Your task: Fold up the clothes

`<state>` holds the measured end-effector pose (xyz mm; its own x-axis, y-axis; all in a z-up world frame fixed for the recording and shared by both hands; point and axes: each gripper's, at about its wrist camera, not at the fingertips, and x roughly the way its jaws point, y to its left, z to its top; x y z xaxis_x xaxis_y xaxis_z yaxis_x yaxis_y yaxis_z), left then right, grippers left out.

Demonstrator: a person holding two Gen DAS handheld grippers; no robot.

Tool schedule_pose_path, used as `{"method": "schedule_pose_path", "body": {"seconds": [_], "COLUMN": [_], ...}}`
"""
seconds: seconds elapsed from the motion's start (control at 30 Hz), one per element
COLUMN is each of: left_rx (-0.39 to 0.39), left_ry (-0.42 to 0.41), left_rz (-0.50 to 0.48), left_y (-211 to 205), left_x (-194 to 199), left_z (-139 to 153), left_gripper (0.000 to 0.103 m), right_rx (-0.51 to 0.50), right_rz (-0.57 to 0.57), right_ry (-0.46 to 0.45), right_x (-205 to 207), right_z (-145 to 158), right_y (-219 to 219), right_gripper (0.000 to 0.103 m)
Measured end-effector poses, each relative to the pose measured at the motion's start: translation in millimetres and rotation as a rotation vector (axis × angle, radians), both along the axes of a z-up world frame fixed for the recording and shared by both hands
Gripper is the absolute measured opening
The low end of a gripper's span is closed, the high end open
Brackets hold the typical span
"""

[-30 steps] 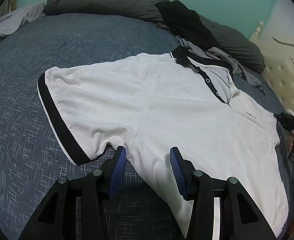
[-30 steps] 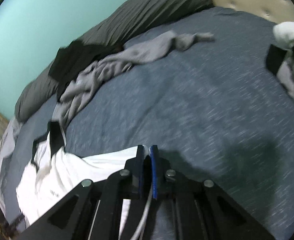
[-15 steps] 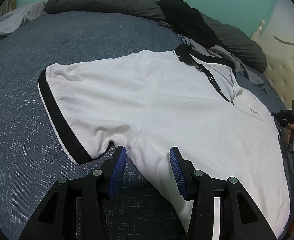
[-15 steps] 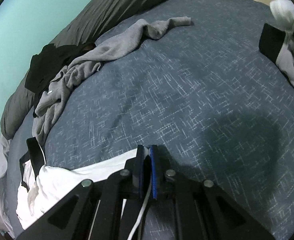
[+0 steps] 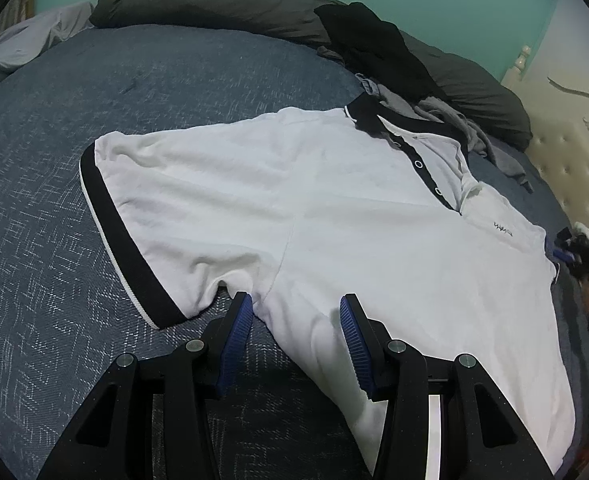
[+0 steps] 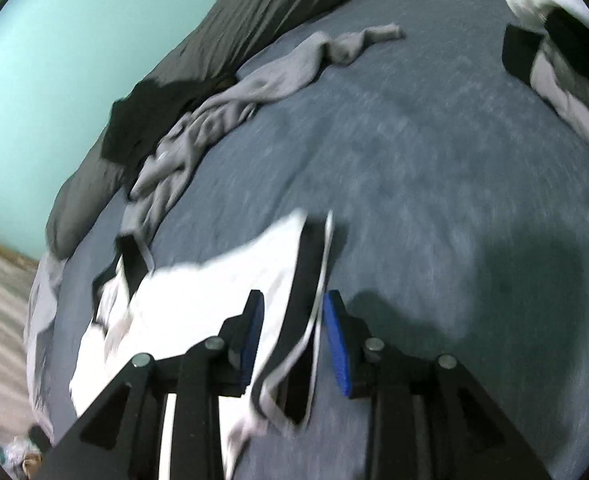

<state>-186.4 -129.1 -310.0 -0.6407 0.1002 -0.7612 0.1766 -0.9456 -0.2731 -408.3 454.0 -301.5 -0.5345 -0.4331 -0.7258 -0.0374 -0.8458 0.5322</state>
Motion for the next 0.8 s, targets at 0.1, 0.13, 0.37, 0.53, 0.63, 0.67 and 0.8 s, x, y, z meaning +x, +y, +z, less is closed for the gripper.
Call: {"method": "schedule_pose_path", "body": {"seconds": [0.1,0.13,0.37,0.53,0.63,0.67,0.8], "left_rx": [0.002,0.002,0.003,0.004,0.002,0.001,-0.001], "left_ry": [0.007,0.009,0.012,0.014,0.013,0.011,0.012], "left_rz": [-0.007,-0.009,-0.003,0.005,0.005,0.004,-0.009], "left_y": [2,3,2,-2,-3,-4,-2], "left_x": [1,2,4,7,8,8,12], "left_z": [3,4,5,6,6,6,10], "left_gripper": [0.05,0.05,0.05,0.05,0.05,0.05,0.05], "right_rx": [-0.031,-0.038,-0.027,-0.002,0.004,0.001,-0.023], "right_rz": [0.028,0.035,0.039,0.027,0.011,0.008,0.024], "right_ry": [-0.021,-0.03,-0.078,-0.054,-0.055,-0.057,-0.049], "right_x": [20,25,30,35,40,41,40], "right_z": [-5,-7,-23,-25,-27,-28,-27], "right_y": [-7,-10,-30,-28,-19,-16,-14], "right_gripper": [0.031,0.031,0.031,0.008,0.007,0.007,0.012]}}
